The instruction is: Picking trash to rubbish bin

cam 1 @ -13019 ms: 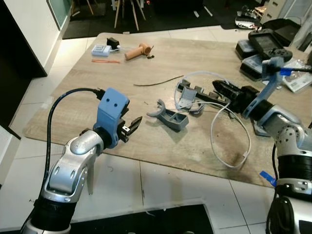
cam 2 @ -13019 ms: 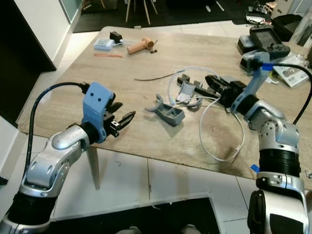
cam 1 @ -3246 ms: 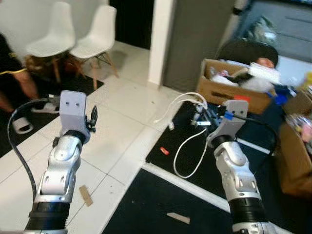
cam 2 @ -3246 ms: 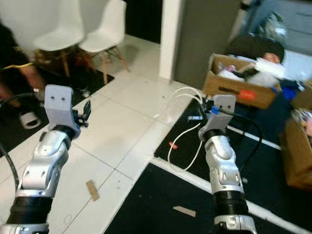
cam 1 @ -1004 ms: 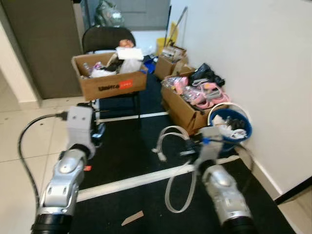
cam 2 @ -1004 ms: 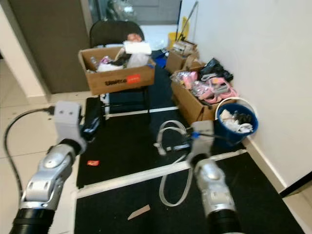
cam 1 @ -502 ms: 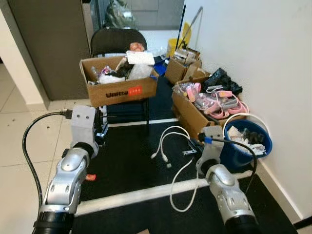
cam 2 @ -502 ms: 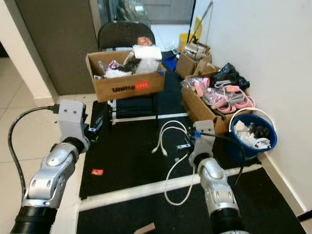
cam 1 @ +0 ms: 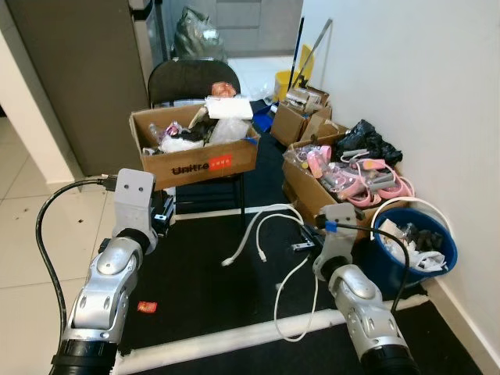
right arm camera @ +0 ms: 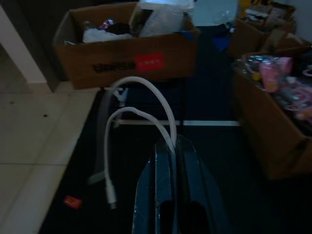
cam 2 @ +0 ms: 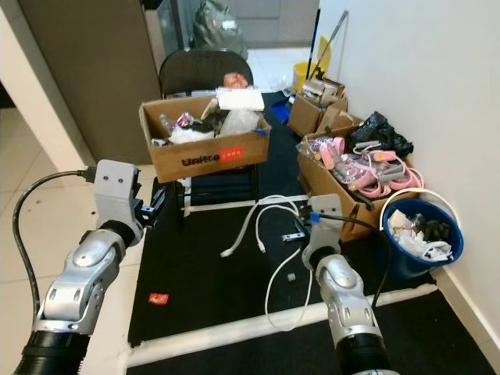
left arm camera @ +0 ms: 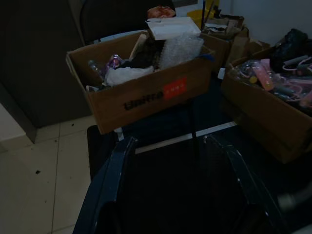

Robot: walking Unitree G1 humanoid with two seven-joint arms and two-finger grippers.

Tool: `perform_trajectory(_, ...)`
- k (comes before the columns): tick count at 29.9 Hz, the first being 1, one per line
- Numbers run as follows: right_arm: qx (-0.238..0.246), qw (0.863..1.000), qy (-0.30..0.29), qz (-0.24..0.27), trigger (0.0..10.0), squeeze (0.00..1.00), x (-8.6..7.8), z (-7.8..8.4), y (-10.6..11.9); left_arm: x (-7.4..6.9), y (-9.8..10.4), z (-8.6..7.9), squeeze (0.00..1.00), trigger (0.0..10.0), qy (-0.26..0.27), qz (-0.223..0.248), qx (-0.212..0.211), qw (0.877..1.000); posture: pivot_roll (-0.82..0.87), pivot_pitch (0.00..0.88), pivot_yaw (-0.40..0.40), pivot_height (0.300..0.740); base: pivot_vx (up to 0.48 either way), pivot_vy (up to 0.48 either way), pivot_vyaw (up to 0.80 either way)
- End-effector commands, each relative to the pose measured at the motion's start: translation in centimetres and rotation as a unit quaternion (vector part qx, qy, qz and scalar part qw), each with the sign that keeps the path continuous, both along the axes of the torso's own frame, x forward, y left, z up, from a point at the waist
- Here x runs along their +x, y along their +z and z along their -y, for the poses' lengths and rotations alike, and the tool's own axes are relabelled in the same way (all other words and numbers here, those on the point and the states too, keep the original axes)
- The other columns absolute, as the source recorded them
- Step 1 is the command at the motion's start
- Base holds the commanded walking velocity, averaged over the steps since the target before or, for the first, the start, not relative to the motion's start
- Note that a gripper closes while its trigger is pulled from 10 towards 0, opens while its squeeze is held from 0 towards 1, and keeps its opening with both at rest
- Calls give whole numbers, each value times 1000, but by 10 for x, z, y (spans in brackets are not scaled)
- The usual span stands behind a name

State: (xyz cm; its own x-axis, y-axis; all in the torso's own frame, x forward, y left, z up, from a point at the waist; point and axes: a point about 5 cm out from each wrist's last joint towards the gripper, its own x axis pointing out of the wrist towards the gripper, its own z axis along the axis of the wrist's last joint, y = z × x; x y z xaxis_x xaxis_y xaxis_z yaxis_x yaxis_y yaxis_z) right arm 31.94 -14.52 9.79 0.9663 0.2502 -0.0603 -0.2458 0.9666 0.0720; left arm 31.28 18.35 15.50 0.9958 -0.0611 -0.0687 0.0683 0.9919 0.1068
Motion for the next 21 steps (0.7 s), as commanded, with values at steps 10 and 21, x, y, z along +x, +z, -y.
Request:
perform_trajectory(10, -16, 1000, 4, -2, 10000, 0, -2, -1, -4, -1, -1, 0, 0, 10000, -2, -5, 5, 1000, 63, 76, 1, 740, 399, 0, 0)
perform_trajectory(21, -18, 1000, 13, 1, 10000, 0, -1, -3, -2, -2, -1, 0, 0, 10000, -1, -5, 6, 1000, 65, 87, -4, 740, 398, 0, 688)
